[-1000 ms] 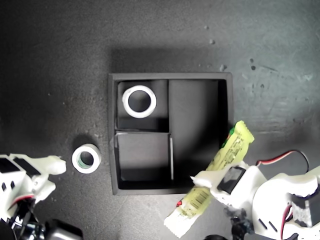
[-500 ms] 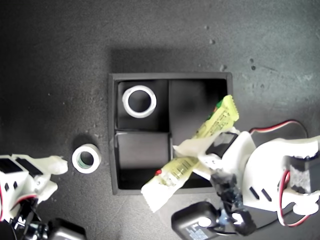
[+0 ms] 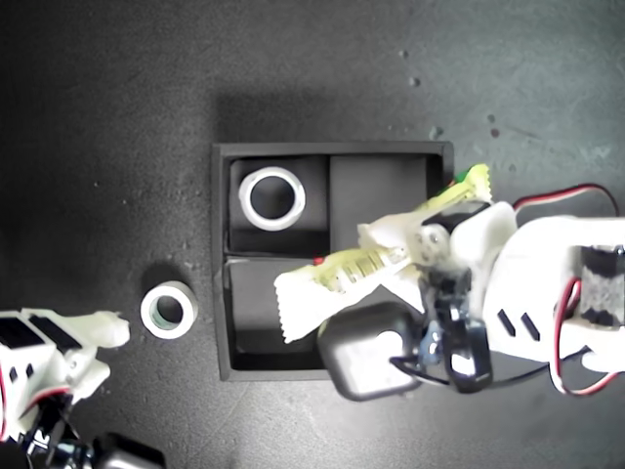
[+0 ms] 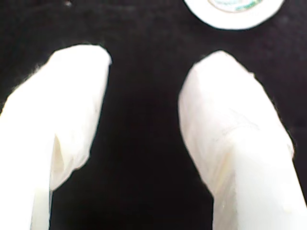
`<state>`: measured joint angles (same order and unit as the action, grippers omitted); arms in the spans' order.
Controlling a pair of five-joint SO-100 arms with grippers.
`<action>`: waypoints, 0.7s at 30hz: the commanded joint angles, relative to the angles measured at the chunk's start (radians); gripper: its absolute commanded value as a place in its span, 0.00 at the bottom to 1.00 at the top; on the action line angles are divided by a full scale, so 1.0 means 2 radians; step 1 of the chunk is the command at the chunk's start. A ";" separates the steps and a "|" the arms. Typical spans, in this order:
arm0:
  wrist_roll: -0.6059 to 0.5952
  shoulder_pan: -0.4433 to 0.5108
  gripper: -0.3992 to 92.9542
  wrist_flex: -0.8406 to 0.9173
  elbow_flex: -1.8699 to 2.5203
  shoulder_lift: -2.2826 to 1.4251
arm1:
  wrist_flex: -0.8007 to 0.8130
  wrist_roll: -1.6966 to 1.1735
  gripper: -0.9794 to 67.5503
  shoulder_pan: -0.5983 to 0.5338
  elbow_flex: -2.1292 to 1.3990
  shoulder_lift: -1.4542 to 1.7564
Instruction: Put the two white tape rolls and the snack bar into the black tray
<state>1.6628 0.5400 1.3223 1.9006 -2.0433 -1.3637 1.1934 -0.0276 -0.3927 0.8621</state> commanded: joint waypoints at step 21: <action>-0.035 -0.028 0.12 -0.050 -0.005 0.026 | 0.027 -0.413 0.02 -0.120 -0.032 0.007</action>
<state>1.6076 0.4924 1.2487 1.9006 -1.9972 -1.3376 0.3774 -0.2684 -0.4541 0.8621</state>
